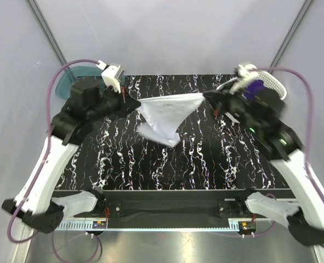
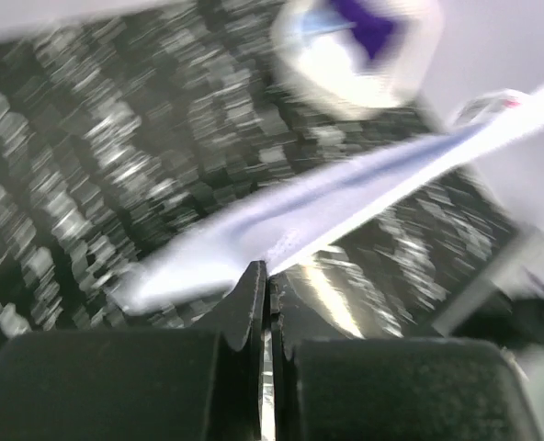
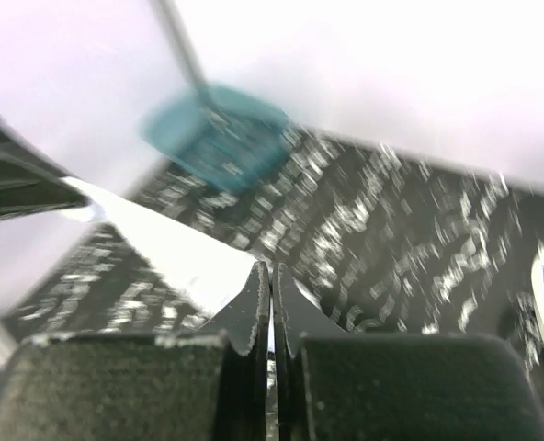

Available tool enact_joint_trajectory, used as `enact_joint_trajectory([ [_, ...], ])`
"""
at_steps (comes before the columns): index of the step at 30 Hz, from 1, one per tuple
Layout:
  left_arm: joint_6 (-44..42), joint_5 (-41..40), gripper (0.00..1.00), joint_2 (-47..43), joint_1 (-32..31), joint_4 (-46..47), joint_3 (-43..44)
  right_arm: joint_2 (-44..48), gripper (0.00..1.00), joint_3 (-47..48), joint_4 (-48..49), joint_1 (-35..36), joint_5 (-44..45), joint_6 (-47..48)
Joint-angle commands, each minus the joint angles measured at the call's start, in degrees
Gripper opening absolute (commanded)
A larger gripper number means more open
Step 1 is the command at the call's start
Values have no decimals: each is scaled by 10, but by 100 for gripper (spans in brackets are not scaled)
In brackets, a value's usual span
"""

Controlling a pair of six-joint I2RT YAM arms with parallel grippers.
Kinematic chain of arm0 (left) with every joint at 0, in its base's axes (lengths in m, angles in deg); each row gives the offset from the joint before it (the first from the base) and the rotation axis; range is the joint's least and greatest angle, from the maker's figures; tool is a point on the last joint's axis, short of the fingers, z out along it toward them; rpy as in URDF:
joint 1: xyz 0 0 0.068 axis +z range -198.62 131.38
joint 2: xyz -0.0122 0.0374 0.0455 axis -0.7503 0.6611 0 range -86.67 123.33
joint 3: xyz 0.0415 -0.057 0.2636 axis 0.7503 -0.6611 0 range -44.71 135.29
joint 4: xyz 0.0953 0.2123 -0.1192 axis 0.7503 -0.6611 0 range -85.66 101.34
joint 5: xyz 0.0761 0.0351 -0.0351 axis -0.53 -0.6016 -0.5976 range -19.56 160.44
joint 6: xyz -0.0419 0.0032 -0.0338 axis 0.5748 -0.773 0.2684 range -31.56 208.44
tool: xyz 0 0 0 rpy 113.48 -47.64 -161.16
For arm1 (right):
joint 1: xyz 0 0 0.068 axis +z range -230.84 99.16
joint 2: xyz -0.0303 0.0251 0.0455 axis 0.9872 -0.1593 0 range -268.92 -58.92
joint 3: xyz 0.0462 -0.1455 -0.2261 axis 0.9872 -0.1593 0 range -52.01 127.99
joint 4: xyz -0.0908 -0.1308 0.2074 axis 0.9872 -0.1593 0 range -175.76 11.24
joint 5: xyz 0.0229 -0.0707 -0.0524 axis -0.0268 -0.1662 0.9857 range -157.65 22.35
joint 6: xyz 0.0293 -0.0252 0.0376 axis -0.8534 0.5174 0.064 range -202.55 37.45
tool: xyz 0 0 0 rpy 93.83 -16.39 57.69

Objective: Fold and stack the towels
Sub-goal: Flatten out the crumpled towel

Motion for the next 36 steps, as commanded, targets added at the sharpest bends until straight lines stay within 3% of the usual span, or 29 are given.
enact_joint_trajectory([
  [1,-54,134,0,-65,-2,-45,28,89,0,-18,-59,-3,-5,41],
  [3,-36,205,0,-87,-6,-25,25,148,0,-31,-55,-3,-22,26],
  [6,-17,249,0,-107,-24,-32,46,193,0,-27,-70,-3,-54,8],
  [11,-14,241,0,-91,-55,-91,131,229,0,-14,-49,-3,-103,-37],
  [16,-35,184,0,-45,-58,-161,220,229,0,1,-14,-3,-51,-49],
  [20,-55,45,0,-1,-58,-210,237,180,0,2,-14,-3,46,-10],
  [25,-92,-95,0,58,-52,-148,163,112,0,-64,74,-3,101,22],
  [30,-127,-113,0,150,15,-46,132,-18,0,-108,178,-14,130,58],
  [36,-179,-108,0,311,71,29,202,-232,0,-48,243,-99,34,65],
])
